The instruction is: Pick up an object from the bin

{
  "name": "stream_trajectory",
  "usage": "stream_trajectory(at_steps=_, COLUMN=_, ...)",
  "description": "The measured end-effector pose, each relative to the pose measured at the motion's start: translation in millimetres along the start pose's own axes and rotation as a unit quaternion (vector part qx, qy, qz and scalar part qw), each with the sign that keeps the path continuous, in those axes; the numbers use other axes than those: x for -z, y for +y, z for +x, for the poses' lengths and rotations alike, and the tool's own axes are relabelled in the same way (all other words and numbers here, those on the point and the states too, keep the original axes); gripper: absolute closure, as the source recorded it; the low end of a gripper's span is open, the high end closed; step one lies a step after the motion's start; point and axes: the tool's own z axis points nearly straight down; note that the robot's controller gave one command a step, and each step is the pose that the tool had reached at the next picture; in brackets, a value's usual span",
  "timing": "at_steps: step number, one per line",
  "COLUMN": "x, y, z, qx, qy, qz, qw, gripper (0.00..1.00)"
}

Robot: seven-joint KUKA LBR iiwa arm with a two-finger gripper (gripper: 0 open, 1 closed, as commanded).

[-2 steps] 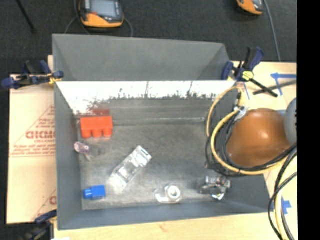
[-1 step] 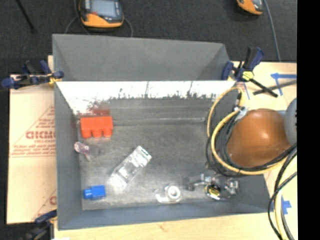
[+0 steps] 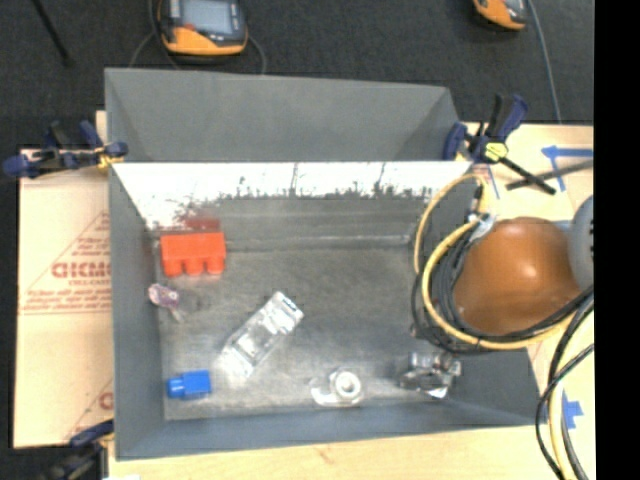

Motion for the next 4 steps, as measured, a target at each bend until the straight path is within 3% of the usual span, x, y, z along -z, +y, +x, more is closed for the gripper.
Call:
stream_trajectory(at_steps=1, x=0, y=0, z=0.6, qx=0.0, qy=0.0005, qz=0.0, qw=1.0, gripper=0.0)
stream_trajectory(at_steps=2, x=8, y=-19, z=17.6, qx=0.028, qy=-0.0041, qz=-0.002, qw=0.9996, gripper=0.0)
stream_trajectory(at_steps=3, x=8, y=-21, z=22.6, qx=0.026, qy=0.0003, qz=0.0, qw=0.9997, gripper=1.0)
stream_trajectory(at_steps=4, x=8, y=-21, z=20.2, qx=0.025, qy=-0.0018, qz=0.0, qw=0.9997, gripper=0.0)
